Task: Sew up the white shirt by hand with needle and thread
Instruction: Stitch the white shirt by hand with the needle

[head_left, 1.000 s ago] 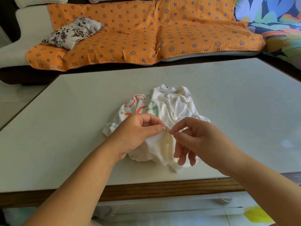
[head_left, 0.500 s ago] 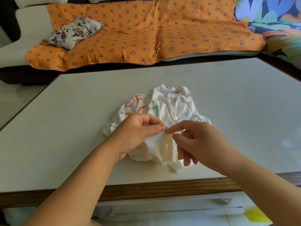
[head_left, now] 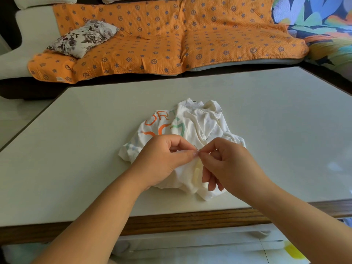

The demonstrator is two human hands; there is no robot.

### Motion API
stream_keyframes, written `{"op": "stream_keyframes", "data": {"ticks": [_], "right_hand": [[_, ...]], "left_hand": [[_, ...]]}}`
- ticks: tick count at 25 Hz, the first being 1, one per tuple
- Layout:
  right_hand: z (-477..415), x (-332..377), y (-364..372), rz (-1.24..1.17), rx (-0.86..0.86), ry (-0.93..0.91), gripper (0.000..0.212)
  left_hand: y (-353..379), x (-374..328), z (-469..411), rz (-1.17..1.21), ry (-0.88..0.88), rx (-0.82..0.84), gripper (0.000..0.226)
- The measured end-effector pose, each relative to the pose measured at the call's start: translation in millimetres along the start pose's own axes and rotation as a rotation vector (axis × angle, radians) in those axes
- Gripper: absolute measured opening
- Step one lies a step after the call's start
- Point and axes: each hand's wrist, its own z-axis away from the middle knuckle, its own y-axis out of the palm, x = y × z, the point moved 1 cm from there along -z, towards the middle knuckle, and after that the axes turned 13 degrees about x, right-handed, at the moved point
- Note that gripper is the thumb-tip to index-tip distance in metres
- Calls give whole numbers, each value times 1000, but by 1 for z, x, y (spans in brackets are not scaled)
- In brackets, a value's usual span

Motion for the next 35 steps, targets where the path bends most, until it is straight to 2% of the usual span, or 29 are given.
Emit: {"op": "stream_keyframes", "data": {"ticks": [5,10,14,16,20,21,26,29,31,33,35], "right_hand": [[-2,-1,2,-23,-2,-21,14],[-9,-3,2,-244,9,-41,8],[-11,-2,0,-225,58,-10,10],[-13,-2,-1,-198,9,24,10],[-22,-3,-18,-35,-224,30,14],[-24,-3,-24,-120,-239,25,14],[-33,-2,-36,-946,-70,-27,12],[-38,-2,-41,-1132,-98,-138,15],[-42,-6,-49,-946,-242,-188,14],[-43,-11,-57,-550,-411,-190,15],[-42,-12,-56,-180,-415,-163,14]], "left_hand": [[3,3,-2,45,-29,-56,6],[9,4,-3,-57,6,-48,12],[10,4,-2,-147,11,-48,21],[11,3,-2,-142,6,-54,18],[9,2,-1,-121,-7,-38,10],[9,2,0,-93,-18,-17,9],[4,4,0,-13,-56,67,10],[3,3,1,32,-68,125,10],[2,2,3,44,-77,151,10],[0,2,4,49,-80,171,11],[-1,2,5,53,-85,174,12]]}}
